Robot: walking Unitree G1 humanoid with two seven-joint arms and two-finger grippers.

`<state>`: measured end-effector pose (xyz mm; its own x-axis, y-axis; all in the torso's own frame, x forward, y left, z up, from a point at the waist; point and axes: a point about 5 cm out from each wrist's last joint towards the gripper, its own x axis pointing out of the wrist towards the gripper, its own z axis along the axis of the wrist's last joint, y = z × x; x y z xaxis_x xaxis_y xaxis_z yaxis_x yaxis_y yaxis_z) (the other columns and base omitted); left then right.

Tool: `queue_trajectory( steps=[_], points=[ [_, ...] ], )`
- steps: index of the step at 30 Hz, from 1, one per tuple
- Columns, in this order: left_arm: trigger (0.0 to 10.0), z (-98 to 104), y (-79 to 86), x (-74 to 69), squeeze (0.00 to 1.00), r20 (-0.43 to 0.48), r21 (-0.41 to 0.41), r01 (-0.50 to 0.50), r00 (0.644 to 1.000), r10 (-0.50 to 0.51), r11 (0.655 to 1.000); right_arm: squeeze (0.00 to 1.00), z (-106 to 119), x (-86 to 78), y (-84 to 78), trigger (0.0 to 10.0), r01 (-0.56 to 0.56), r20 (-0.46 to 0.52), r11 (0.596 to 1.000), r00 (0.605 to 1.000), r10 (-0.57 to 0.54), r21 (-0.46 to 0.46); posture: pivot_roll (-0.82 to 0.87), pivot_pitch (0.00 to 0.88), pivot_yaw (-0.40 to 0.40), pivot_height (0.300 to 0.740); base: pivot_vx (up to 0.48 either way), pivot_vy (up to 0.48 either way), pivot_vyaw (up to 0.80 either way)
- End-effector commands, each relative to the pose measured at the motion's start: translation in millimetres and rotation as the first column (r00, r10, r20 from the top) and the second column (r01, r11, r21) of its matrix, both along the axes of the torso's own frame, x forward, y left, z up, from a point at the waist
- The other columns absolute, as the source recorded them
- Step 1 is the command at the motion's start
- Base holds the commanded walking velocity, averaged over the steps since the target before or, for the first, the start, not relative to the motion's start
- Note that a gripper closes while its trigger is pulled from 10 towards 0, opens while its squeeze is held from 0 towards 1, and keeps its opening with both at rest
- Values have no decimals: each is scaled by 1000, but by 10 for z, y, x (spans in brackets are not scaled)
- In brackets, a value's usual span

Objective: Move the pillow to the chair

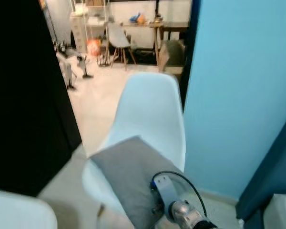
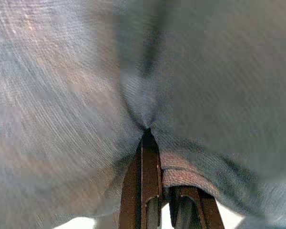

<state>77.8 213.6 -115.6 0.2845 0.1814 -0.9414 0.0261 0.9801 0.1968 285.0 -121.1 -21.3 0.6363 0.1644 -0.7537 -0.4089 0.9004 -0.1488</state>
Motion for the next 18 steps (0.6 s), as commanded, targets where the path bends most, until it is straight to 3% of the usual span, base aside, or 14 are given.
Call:
queue_trajectory(
  steps=[1, 18],
  points=[
    [10000, 69, -31, 299, 0, 108, -3, 23, 994, -22, 1000, 0, -25, -34, 76, 10000, -37, -21, 999, 999, 37, -9, 49, 59, -34, 576, 0, 0, 0],
    [10000, 51, -56, 246, 0, 97, -8, 20, 995, -19, 1000, 0, 59, 63, 34, 10000, 22, 49, 999, 999, -23, 27, 46, 89, -35, 576, 0, 0, 0]
  ],
)
